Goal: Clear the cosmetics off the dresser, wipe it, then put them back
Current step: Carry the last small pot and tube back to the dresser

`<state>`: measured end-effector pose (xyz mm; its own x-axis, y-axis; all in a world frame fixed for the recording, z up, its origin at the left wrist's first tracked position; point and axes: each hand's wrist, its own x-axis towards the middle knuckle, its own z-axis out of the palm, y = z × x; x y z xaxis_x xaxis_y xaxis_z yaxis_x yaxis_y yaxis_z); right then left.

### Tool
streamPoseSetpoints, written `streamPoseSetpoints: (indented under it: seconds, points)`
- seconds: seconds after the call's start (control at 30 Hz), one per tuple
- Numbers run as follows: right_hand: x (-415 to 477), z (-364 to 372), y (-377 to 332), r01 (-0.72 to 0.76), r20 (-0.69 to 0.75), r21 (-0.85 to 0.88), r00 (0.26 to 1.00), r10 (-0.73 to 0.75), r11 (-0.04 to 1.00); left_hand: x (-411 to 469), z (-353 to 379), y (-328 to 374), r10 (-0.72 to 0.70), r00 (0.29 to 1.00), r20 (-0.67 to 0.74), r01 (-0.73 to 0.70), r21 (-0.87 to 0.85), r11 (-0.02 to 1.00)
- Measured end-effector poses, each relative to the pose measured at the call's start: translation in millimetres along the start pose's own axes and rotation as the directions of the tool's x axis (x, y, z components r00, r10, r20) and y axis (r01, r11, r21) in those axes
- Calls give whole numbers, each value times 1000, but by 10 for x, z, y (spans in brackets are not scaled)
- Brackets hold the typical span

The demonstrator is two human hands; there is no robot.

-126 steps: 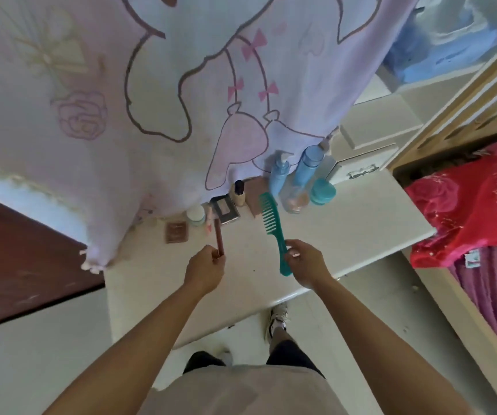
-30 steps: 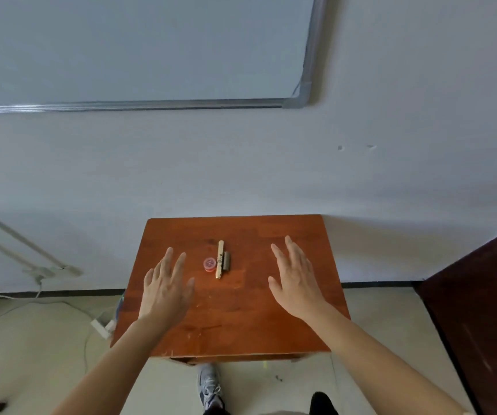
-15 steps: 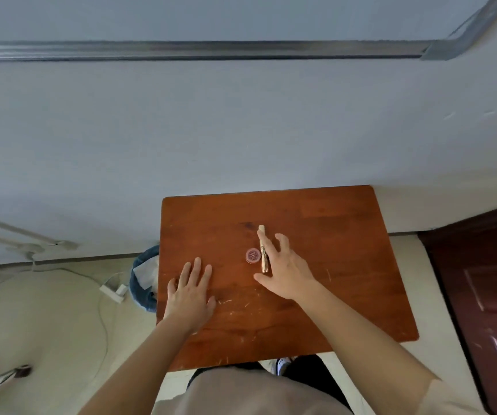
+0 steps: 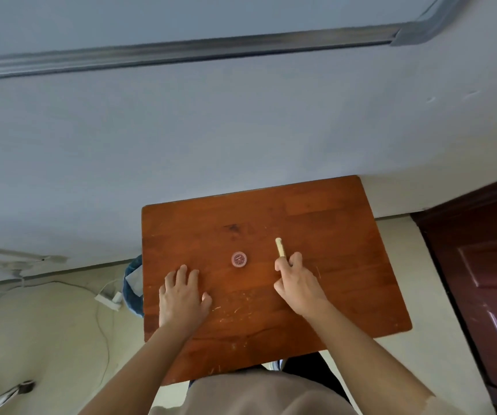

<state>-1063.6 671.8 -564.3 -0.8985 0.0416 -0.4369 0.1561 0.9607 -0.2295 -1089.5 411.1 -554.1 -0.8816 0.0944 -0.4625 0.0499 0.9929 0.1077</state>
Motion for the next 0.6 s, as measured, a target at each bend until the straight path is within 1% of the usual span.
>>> streamPoseSetpoints:
  seconds: [0.07,0.2,0.27,0.33,0.4,0.5,0.53,0.6]
  points:
    - [-61,4,108,-15,33,-7,999,15,1000,140,-48,149,12,998,-67,-17,-64,998]
    - [-178,-7,289,-46,97,20,994,44,999,313,-14,549,132,985,-111,-142,-89,986]
    - [-248,6,364,-62,120,39,991,57,997,294,28,757,132,982,-136,-144,-85,986]
    - [-290,3,410,-54,133,58,990,46,997,265,78,899,134,985,-108,-140,-45,989]
    - [-322,-28,450,-65,123,123,991,50,990,248,111,977,156,987,-45,-156,6,988]
    - [-423,-68,548,-82,93,198,994,65,977,174,135,1015,190,982,2,-190,-9,982]
    - [-460,-88,591,-81,72,208,995,68,975,130,129,1030,202,979,-7,-202,-27,979]
    - [-495,-212,677,-79,0,243,997,81,967,44,30,1092,209,974,-86,-215,-67,974]
